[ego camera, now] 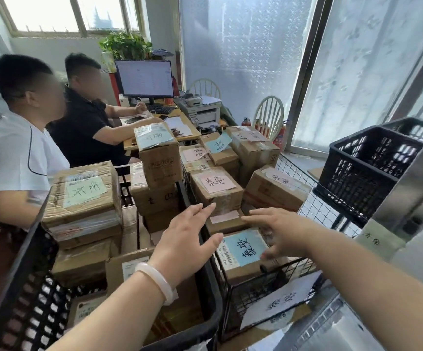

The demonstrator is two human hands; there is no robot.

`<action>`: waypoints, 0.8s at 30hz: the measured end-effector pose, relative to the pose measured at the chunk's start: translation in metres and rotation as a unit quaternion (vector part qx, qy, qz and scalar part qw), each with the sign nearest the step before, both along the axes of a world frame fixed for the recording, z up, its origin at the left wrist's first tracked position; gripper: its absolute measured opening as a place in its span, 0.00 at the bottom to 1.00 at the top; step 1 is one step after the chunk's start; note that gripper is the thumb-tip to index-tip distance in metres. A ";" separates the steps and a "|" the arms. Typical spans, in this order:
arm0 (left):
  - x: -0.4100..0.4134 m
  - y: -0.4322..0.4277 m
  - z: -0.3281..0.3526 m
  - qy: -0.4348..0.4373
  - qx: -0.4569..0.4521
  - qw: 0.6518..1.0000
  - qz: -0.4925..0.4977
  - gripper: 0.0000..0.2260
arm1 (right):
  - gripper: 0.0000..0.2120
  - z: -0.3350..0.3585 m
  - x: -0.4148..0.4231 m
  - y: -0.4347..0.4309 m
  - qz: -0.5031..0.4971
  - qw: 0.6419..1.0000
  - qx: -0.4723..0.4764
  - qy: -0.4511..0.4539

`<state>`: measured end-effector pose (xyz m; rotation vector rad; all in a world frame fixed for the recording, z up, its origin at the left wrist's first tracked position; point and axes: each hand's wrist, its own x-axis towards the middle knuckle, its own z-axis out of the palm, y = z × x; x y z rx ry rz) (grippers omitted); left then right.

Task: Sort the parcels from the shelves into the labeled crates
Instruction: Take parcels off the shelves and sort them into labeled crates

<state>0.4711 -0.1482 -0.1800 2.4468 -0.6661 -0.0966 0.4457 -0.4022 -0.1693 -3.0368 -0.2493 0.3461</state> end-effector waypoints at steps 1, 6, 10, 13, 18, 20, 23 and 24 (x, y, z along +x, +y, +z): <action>-0.002 0.000 0.003 -0.006 0.009 1.000 -0.010 0.31 | 0.47 0.005 -0.009 0.000 -0.020 0.999 0.019 -0.023; -0.023 -0.009 0.021 -0.055 0.042 0.996 -0.064 0.30 | 0.44 0.020 -0.074 0.017 -0.089 0.991 0.035 -0.090; -0.051 -0.019 0.027 -0.139 0.044 0.981 -0.124 0.31 | 0.43 0.028 -0.138 0.033 -0.154 0.976 0.042 -0.149; -0.076 -0.030 0.025 -0.181 0.036 0.967 -0.173 0.31 | 0.42 0.031 -0.191 0.045 -0.220 0.954 0.048 -0.195; -0.133 -0.062 0.022 -0.196 -0.022 0.941 -0.275 0.32 | 0.41 0.028 -0.287 0.063 -0.331 0.910 0.030 -0.247; -0.161 -0.077 0.022 -0.195 -0.038 0.929 -0.313 0.32 | 0.40 0.031 -0.322 0.068 -0.378 0.889 0.022 -0.257; -0.202 -0.093 0.022 -0.187 -0.053 0.910 -0.366 0.32 | 0.38 0.038 -0.369 0.072 -0.432 0.858 0.009 -0.277; -0.214 -0.098 0.023 -0.186 -0.054 0.904 -0.382 0.32 | 0.38 0.039 -0.382 0.072 -0.448 0.847 0.005 -0.285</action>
